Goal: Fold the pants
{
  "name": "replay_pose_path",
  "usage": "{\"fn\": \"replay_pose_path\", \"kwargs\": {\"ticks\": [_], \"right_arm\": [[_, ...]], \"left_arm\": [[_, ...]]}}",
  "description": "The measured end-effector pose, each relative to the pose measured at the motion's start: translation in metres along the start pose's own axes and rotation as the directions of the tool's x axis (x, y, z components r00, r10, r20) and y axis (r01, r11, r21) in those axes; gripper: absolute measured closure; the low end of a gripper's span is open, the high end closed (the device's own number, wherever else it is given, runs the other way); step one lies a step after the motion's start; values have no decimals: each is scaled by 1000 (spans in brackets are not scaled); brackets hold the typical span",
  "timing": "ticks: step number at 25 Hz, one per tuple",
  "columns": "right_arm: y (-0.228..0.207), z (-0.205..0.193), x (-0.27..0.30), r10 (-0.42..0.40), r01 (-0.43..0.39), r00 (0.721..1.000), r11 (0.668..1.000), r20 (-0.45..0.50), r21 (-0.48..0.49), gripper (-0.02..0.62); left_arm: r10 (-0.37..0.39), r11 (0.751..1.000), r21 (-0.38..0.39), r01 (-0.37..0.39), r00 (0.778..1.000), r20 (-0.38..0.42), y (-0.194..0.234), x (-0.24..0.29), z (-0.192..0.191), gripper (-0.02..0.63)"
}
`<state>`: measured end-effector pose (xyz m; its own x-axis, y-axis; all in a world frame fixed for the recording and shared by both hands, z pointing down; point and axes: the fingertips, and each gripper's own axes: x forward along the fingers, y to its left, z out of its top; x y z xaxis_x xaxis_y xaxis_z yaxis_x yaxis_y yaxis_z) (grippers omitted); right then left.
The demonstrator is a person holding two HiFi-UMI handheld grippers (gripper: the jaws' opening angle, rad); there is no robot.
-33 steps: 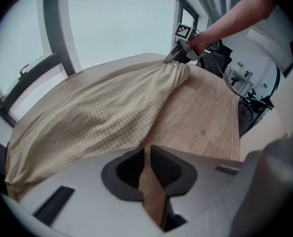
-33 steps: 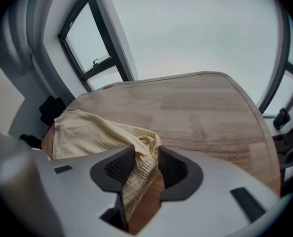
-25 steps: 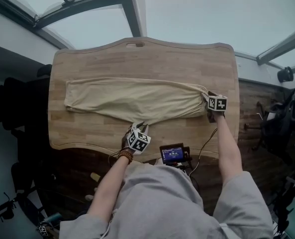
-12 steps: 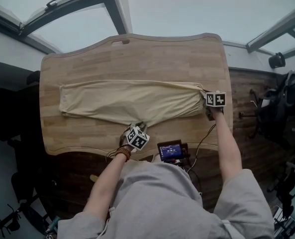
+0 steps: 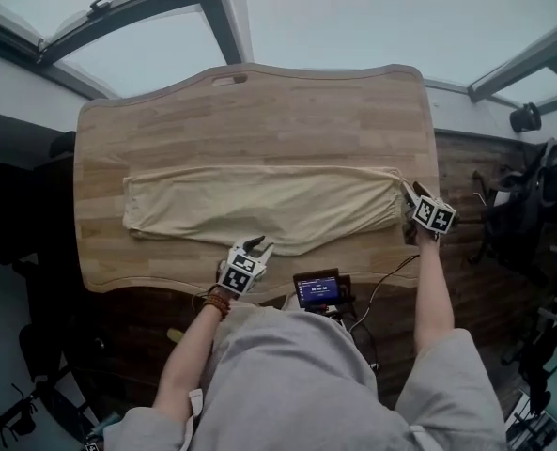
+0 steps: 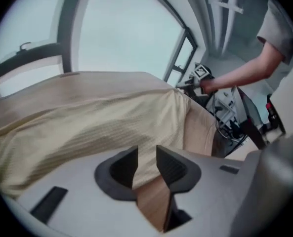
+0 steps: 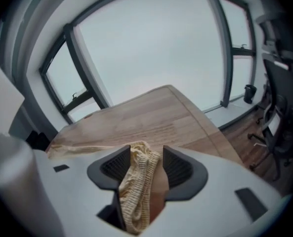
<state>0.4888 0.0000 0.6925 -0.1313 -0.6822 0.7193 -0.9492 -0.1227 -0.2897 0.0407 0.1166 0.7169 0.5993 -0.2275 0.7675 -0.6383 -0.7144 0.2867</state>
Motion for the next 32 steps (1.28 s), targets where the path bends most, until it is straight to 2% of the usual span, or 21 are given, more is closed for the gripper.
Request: {"fn": "replay_pose_path", "kwargs": {"ticks": [3, 5, 8, 10, 12, 13, 15, 18, 21, 23, 25, 26, 28, 30, 32], "right_arm": [[-1, -17, -19, -23, 15, 997, 993, 73, 117, 385], [7, -39, -23, -8, 3, 999, 993, 43, 121, 373], [21, -65, -11, 18, -15, 1000, 995, -25, 102, 351], [17, -73, -5, 4, 1, 999, 995, -53, 103, 350], [-3, -78, -11, -48, 54, 997, 994, -66, 92, 350], [-10, -79, -14, -74, 79, 995, 994, -66, 82, 350], [-11, -81, -15, -102, 106, 993, 992, -66, 67, 350], [-2, -80, -19, -143, 146, 988, 987, -50, 67, 350], [10, -77, -32, -196, 198, 980, 973, -26, 120, 351], [24, -74, -42, -210, 207, 978, 961, 0, 183, 351], [43, -72, -52, -222, 216, 975, 957, 11, 194, 351], [53, -73, -55, -225, 220, 974, 959, 6, 179, 351], [74, -78, -60, -226, 225, 974, 965, -12, 137, 351], [93, -83, -64, -231, 233, 973, 966, -25, 111, 351], [107, -85, -69, -244, 246, 969, 963, -26, 112, 351]], "left_arm": [[170, 983, -82, -165, 984, 52, 63, -39, 1, 489], [270, 954, -149, -261, 962, 40, 96, -63, 1, 489], [371, 907, -219, -360, 929, 12, 127, -84, -9, 489], [440, 867, -260, -425, 898, -3, 139, -90, -17, 489], [492, 807, -367, -463, 870, -14, 149, -92, -28, 489], [513, 768, -438, -467, 858, -17, 158, -98, -35, 488], [561, 669, -573, -474, 827, -29, 186, -123, -58, 485], [648, 480, -752, -452, 760, -44, 236, -176, -103, 471], [708, 277, -900, -337, 705, -46, 277, -224, -143, 445], [731, 164, -953, -257, 680, -57, 299, -245, -168, 403], [742, 87, -976, -198, 667, -69, 319, -255, -187, 391], [743, 62, -984, -169, 666, -68, 327, -257, -194, 388], [742, 31, -995, -99, 669, -43, 344, -260, -200, 378], [746, -5, -1000, 1, 665, -3, 359, -261, -199, 360], [753, -64, -992, 113, 658, 26, 370, -261, -198, 344]]}}
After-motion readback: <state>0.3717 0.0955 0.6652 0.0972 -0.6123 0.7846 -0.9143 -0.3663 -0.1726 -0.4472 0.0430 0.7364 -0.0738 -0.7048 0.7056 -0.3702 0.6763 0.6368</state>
